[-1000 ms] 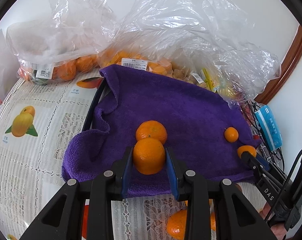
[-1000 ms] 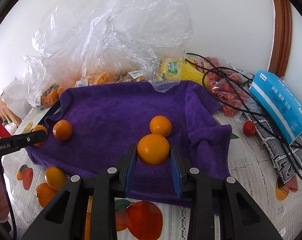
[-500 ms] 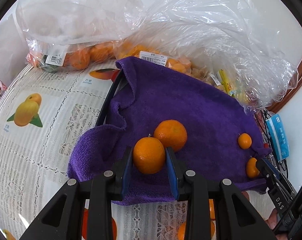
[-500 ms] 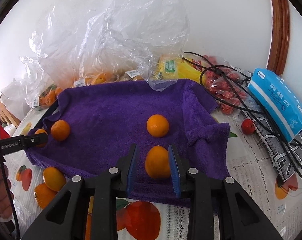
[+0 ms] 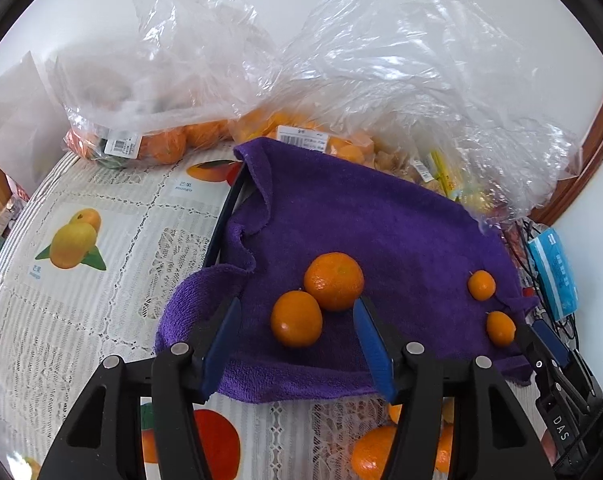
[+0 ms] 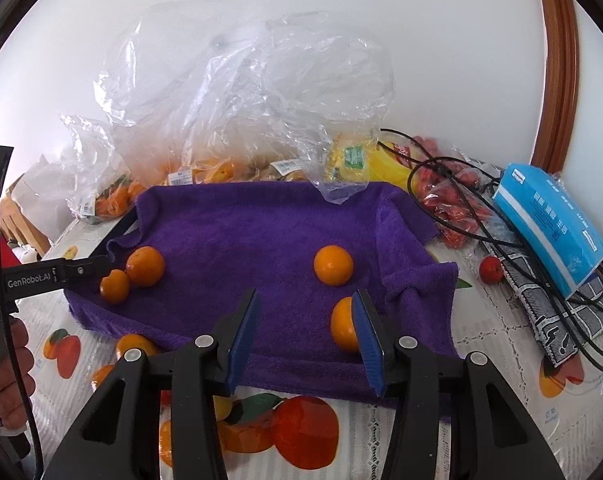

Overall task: Organize fruits
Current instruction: 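Open both tools to set the oranges down on the towel, then move the right tool down around the small yellow-green fruit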

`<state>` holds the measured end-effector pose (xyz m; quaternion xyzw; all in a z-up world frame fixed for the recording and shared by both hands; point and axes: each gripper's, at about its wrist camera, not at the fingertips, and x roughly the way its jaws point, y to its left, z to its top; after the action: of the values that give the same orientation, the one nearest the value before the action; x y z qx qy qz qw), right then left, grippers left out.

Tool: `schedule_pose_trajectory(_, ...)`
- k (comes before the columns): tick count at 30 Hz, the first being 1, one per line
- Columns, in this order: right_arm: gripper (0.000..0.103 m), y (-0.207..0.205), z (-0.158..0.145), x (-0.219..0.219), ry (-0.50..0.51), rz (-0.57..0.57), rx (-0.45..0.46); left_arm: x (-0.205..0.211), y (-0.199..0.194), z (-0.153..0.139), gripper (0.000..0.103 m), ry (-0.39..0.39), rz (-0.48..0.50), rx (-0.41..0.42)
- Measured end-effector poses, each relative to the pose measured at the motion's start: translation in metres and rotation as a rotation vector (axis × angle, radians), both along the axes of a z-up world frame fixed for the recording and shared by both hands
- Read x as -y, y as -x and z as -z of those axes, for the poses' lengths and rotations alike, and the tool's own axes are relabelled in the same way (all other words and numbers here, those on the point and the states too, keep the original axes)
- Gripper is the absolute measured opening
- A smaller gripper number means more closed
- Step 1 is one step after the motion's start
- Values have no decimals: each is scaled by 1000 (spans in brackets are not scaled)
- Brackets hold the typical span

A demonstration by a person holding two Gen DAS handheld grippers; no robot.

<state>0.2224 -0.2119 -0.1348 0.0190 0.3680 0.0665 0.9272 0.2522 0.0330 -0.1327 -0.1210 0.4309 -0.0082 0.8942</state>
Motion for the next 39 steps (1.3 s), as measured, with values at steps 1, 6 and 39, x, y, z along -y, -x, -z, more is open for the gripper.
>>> schedule_pose_trajectory(1,47,1,-1,-1,-12,-14,-7,1,3,-4,56,4,5,3)
schedule_pose_trajectory(6,41,4,4,-18,-4,-81,-94,9,16,-22,59,-36,11,28)
schedule_pose_trajectory(39,26,5,46,-29,-8,-118,-299,3,34,2,60,-32,61,0)
